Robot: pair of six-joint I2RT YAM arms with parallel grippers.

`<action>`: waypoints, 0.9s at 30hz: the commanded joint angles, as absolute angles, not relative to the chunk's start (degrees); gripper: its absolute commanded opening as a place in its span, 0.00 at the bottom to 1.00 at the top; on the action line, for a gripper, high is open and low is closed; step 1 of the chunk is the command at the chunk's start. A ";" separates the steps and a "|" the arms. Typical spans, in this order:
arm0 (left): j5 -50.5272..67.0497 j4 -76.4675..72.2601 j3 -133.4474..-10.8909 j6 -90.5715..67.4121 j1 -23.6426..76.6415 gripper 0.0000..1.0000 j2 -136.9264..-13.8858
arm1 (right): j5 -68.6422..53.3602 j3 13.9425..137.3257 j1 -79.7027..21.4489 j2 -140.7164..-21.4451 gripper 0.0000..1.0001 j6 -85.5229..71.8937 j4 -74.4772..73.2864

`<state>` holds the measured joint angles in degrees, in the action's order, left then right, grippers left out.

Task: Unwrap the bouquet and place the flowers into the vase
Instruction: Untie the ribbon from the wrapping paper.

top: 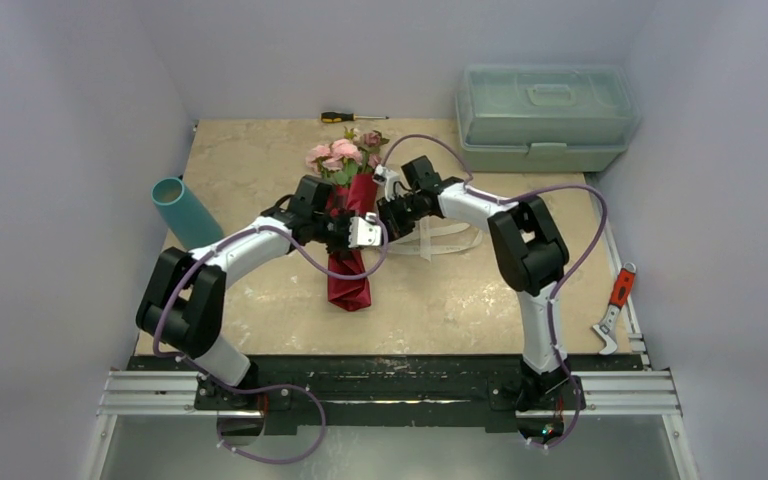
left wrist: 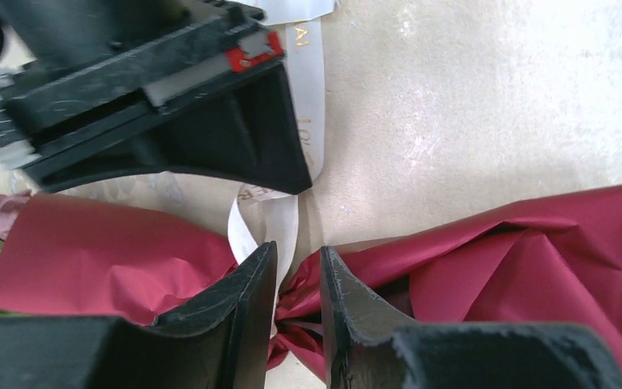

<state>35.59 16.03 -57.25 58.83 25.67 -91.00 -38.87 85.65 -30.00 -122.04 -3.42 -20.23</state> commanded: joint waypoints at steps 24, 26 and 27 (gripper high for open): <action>32.49 16.42 -64.36 66.73 33.06 0.30 -95.24 | -37.00 97.18 -30.13 -120.41 0.00 3.25 -27.77; 31.30 18.79 -64.85 68.89 33.20 0.29 -96.51 | -35.75 98.54 -29.95 -120.88 0.00 3.32 -28.22; 30.55 19.15 -64.74 69.66 33.22 0.29 -97.04 | -35.35 99.31 -29.78 -121.35 0.00 3.40 -28.46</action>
<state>29.61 15.05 -62.70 66.98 32.67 -95.68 -36.86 95.09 -30.04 -120.14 2.00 -27.57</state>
